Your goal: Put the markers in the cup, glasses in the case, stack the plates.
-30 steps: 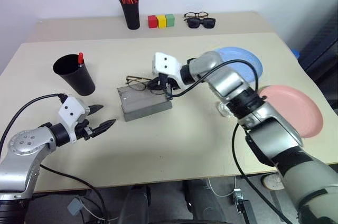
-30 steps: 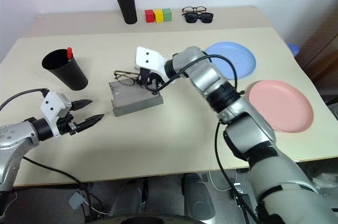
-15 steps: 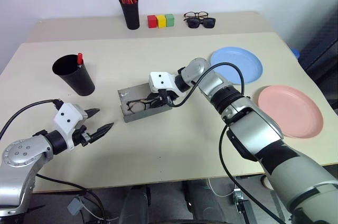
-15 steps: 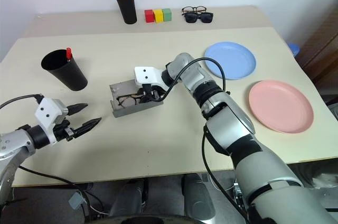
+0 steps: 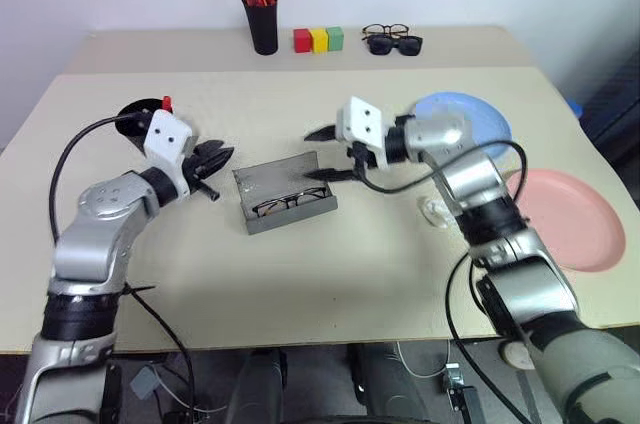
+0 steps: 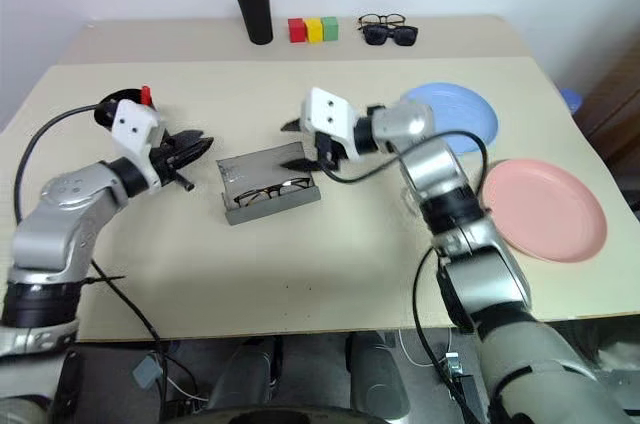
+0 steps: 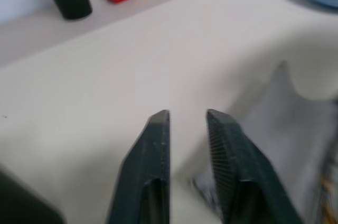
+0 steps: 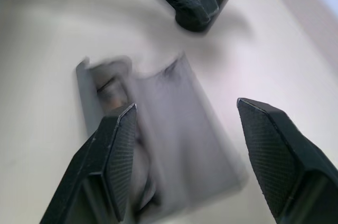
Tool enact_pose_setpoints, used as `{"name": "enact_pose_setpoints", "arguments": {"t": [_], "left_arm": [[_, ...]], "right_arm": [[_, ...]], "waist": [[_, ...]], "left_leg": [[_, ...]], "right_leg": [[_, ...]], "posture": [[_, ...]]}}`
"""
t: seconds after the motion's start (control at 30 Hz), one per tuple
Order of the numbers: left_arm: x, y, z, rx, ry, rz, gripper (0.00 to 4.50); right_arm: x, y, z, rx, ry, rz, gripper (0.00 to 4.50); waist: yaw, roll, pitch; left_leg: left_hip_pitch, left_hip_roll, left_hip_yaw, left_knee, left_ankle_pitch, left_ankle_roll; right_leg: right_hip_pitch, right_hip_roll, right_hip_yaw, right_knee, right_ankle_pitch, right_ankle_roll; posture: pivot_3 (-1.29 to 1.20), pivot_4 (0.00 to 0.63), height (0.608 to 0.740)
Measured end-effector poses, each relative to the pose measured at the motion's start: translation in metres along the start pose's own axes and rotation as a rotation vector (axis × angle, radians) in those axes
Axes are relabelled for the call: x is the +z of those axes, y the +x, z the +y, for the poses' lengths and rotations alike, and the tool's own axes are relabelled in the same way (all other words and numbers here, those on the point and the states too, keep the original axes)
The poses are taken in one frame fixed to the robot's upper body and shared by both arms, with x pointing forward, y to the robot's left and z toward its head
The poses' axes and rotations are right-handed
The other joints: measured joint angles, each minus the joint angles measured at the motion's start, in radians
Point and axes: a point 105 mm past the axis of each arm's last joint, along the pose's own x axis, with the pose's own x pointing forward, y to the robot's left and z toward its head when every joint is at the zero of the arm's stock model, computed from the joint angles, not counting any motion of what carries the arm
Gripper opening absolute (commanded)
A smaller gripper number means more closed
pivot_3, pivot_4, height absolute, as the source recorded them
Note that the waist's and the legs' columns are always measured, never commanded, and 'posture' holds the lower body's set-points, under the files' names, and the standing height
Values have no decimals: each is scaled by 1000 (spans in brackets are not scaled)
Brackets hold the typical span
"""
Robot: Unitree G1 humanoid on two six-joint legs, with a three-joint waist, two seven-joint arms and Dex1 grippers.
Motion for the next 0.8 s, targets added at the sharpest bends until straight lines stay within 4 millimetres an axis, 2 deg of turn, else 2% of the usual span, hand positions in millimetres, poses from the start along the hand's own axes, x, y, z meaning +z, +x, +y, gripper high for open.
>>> {"name": "enact_pose_setpoints", "arguments": {"t": [0.07,0.2,0.33,0.43,0.57,0.8], "left_arm": [[-2,17,-2,-18,-49,52,1010],[-12,45,-2,-45,-107,163,1010],[-29,58,4,-54,-166,274,1010],[-40,61,-3,-127,-177,334,1010],[-41,59,-14,-245,-132,352,1010],[-41,38,-22,-362,-70,329,1010]], "right_arm": [[-7,-15,14,-59,45,25,3079],[-1,-39,32,-186,81,46,3079],[-7,-46,53,-248,166,74,3079],[-8,-47,53,-289,187,87,3079],[-7,-47,50,-324,198,83,3079],[-4,-48,39,-349,180,81,3079]], "waist": [[-6,1,0],[-27,1,0],[-33,1,0],[-34,1,0],[-30,1,0],[-28,1,0]], "left_leg": [[0,0,1,2,0,0],[1,0,1,2,0,0],[1,0,1,4,0,0],[1,0,1,4,0,0],[0,0,1,3,0,0],[0,0,1,3,0,0]], "right_leg": [[0,0,1,0,0,0],[0,1,1,1,0,0],[0,1,1,1,0,0],[0,1,2,1,0,0],[0,1,2,1,-1,0],[0,1,2,1,-1,0]], "posture": [[0,150,740],[0,150,740],[0,150,740],[0,150,740],[0,150,740],[0,150,740]]}}
